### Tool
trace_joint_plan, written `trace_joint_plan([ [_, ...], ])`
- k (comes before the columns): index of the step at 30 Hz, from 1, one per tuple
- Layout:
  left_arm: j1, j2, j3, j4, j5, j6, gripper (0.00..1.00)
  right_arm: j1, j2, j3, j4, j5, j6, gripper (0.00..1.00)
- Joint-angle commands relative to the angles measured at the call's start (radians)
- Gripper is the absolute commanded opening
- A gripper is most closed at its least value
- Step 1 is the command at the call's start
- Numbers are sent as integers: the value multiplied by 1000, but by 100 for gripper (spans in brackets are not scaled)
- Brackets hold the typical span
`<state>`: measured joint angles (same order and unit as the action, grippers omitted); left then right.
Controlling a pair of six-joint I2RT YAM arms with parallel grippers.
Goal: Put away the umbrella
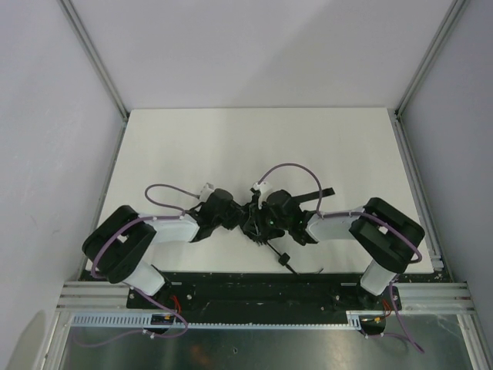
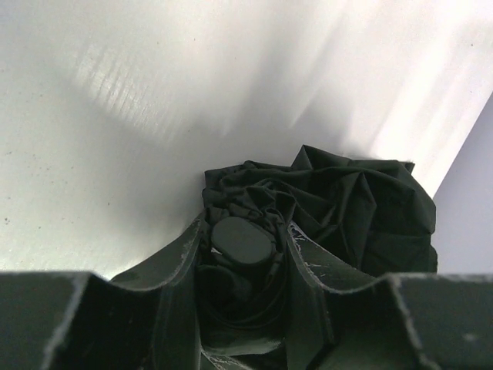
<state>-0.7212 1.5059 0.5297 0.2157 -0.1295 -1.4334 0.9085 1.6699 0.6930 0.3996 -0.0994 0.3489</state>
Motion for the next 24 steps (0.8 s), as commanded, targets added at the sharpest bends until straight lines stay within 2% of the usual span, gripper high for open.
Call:
trace_joint_plan([
  [1, 5, 9, 68, -47, 19, -8, 0, -79, 97, -22, -117, -50, -33, 17],
  [2, 11, 13, 71, -50, 20, -9, 0, -89, 107, -22, -110, -80, -25, 9],
  [3, 16, 16, 75, -52, 22, -6, 0, -101, 119, -22, -101, -111, -13, 4],
  [5, 34, 20, 83, -50, 25, 5, 7, -132, 148, -22, -83, -183, 23, 1],
  [6, 42, 18, 84, -44, 22, 17, 18, -151, 165, -23, -76, -216, 46, 1],
  [9, 57, -6, 84, -10, 8, 78, 62, -203, 219, -23, -48, -316, 102, 0],
  [12, 66, -44, 73, 32, 14, 137, 91, -250, 264, -21, -15, -400, 144, 0],
  [14, 70, -69, 57, 64, 27, 159, 97, -277, 295, -20, 7, -443, 165, 0],
  [18, 72, -105, 29, 102, 63, 165, 99, -326, 346, 1, 24, -516, 212, 0],
  [24, 72, -86, -7, 106, 101, -1, 99, -371, 407, 44, 62, -591, 369, 0],
])
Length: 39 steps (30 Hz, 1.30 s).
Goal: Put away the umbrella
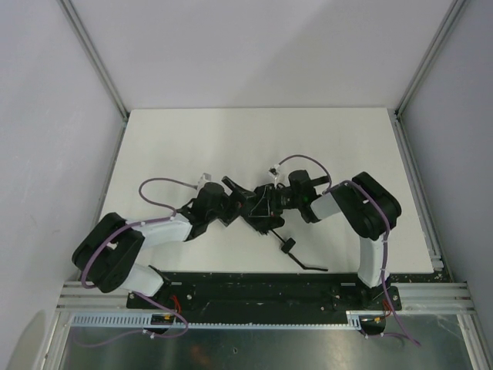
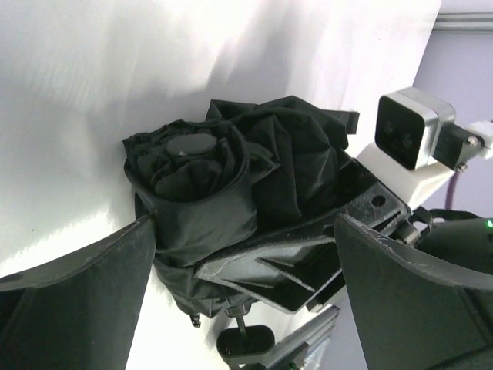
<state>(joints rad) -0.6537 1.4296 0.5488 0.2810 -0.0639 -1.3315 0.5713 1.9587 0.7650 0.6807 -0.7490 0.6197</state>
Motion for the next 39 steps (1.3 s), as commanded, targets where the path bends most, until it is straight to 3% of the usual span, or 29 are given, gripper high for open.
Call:
trace_joint_plan([
  [1, 5, -2, -24, 41, 28, -114, 99, -40, 127, -24, -209, 50, 128, 0],
  [10, 8, 116, 7, 17, 48, -252, 98, -90, 186, -20, -31, -54, 353, 0],
  [18, 17, 231, 56, -25, -26, -276, 95, -97, 197, -14, 16, -90, 375, 0],
  [22, 18, 280, 80, -46, -47, -258, 84, -96, 191, -10, 14, -108, 364, 0],
  [25, 24, 297, 73, -59, -102, -194, 70, -94, 183, 2, 0, -125, 339, 0],
  [28, 34, 309, 68, -69, -139, -116, 64, -83, 185, 20, -4, -159, 312, 0],
  [32, 39, 263, 51, -106, -152, -85, 73, -80, 176, 23, -29, -182, 276, 0],
  [39, 41, 221, 51, -207, -160, -103, 78, -62, 140, 23, 22, -212, 310, 0],
])
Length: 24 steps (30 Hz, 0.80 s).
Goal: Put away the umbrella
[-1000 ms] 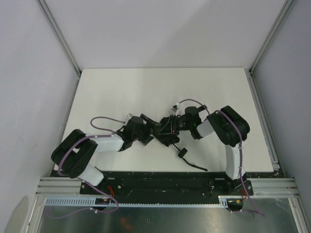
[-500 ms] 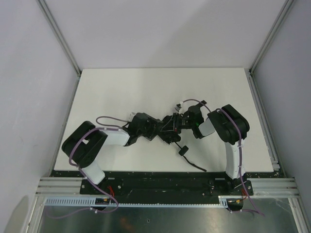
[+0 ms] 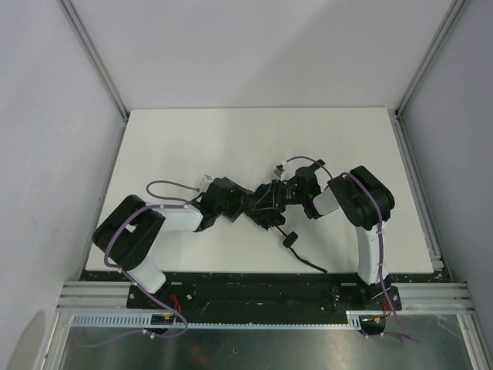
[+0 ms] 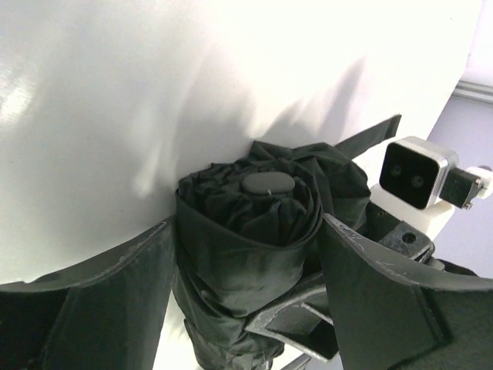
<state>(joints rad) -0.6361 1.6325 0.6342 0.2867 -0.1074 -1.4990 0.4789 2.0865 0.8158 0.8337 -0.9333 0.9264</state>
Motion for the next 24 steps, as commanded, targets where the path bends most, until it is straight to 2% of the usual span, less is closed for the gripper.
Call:
trace_joint_plan([
  [1, 23, 29, -32, -215, -110, 55, 78, 35, 16, -27, -117, -31, 12, 0],
  [9, -48, 116, 14, -213, -60, -9, 77, 69, 85, -27, 58, -40, 129, 0],
  [12, -57, 151, 15, -197, -46, -22, 71, 84, 93, -27, 103, -42, 157, 0],
  [16, -58, 160, 3, -140, -50, 4, 47, 90, 89, -27, 82, -49, 131, 0],
  [19, -59, 149, -11, -107, -65, 48, 23, 86, 78, -27, 41, -47, 99, 0],
  [22, -60, 143, -14, -98, -59, 87, 11, 76, 57, -27, -6, -25, 57, 0],
  [24, -60, 137, -20, -97, -59, 109, 4, 67, 38, -27, -36, -15, 38, 8],
])
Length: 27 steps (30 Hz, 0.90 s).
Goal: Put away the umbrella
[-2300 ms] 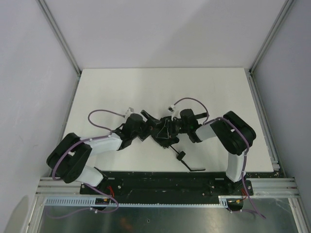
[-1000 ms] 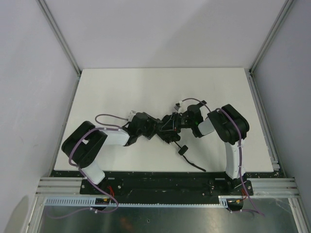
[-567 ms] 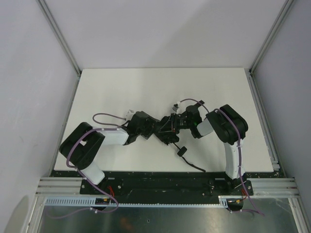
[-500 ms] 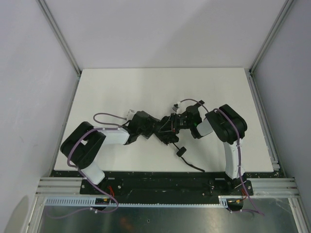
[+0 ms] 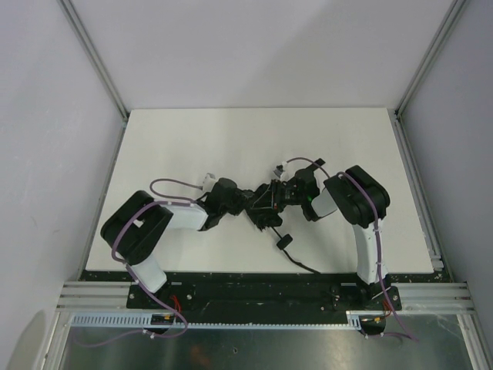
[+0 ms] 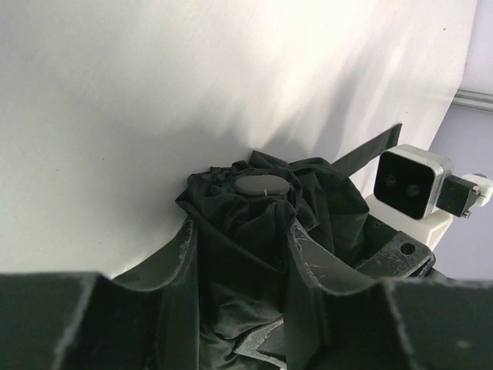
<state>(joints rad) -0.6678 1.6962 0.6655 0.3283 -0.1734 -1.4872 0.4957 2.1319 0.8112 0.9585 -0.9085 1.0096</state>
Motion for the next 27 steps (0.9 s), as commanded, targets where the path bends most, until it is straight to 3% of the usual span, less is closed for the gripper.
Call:
trace_joint_plan([
  [1, -28, 68, -58, -138, 4, 106, 2, 45, -20, -23, -177, -35, -57, 11],
  [4, -28, 48, -81, -139, -4, 114, 0, 25, -74, -22, -272, 1, -119, 24],
  [9, -28, 38, -96, -143, -6, 131, 0, -7, -240, 20, -565, 110, -332, 62],
  [13, -29, 26, -92, -156, -13, 143, 0, -9, -417, 78, -804, 247, -516, 78],
  [17, -28, 16, -75, -191, -13, 145, 0, 34, -591, 83, -932, 440, -666, 83],
  [20, -28, 18, -48, -256, -3, 126, 0, 137, -708, 29, -937, 685, -773, 83],
  [23, -24, 28, -33, -295, 23, 100, 0, 299, -808, -75, -824, 963, -884, 82],
  [27, -17, 31, -11, -342, 54, 88, 0, 486, -827, -196, -620, 1219, -1055, 82],
])
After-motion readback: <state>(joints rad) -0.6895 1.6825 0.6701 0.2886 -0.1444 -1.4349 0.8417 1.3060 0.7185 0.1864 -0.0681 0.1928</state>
